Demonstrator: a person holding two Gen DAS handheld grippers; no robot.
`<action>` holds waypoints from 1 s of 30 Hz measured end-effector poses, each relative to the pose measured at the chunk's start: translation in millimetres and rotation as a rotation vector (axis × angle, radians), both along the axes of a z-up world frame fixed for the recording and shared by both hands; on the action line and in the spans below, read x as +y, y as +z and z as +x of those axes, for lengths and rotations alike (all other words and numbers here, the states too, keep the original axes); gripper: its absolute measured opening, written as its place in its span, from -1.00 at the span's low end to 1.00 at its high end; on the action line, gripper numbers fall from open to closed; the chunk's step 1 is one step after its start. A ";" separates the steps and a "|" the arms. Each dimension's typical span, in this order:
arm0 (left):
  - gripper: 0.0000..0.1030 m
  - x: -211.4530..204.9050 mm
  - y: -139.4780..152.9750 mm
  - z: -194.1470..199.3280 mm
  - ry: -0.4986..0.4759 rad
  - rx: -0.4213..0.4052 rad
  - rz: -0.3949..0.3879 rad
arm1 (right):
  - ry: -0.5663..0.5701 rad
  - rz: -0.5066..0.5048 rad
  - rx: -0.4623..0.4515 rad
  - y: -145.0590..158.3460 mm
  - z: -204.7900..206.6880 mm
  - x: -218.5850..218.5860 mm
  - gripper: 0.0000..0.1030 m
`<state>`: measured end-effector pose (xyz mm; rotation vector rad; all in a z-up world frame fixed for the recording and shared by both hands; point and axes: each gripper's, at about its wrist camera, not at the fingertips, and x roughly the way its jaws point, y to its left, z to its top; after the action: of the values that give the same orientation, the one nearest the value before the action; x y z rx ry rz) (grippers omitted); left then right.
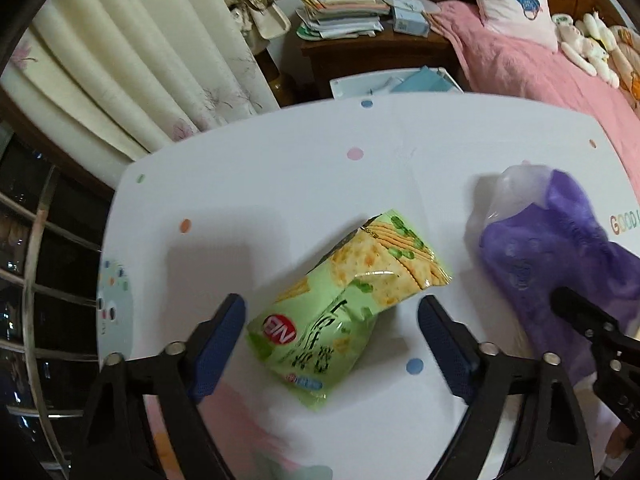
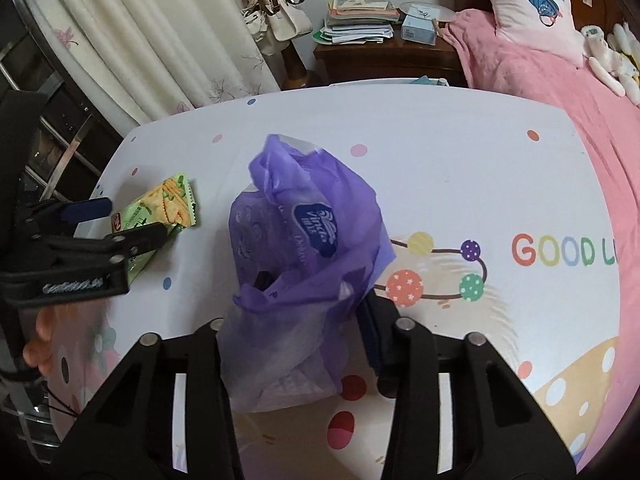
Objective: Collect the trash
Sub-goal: 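Grasp the green cracker packet with the left tool while the right tool grasps the purple bag, then carry the cracker packet and purple bag down over the bin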
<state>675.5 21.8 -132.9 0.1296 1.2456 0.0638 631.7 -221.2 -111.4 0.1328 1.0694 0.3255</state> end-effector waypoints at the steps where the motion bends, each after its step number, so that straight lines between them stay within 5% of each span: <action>1: 0.52 2.1 -6.3 3.2 -0.002 0.024 -0.011 | 0.000 0.003 -0.002 0.0 -1.1 -0.6 -0.31; 5: 0.40 11.3 -16.4 12.7 0.029 0.048 -0.066 | 0.002 0.006 -0.012 -0.6 -5.3 -2.1 -0.35; 8: 0.06 20.1 -18.1 14.9 0.071 0.046 -0.139 | 0.003 0.008 -0.018 -1.0 -8.4 -4.5 -0.38; 14: -0.46 13.7 -15.3 3.6 0.073 0.032 -0.128 | -0.005 0.012 -0.017 -0.6 -13.9 -7.0 -0.46; 18: -0.54 2.5 -10.6 -20.0 0.078 0.040 -0.129 | -0.014 0.043 0.020 -0.1 -17.9 -11.3 -0.72; 30: -0.55 2.4 55.9 -158.5 0.087 -0.026 -0.201 | -0.048 0.075 0.060 19.8 -118.4 -18.8 -0.81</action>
<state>517.0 24.2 -76.9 -0.1000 1.2246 0.0153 513.3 -240.0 -91.6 0.2363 1.1122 0.3202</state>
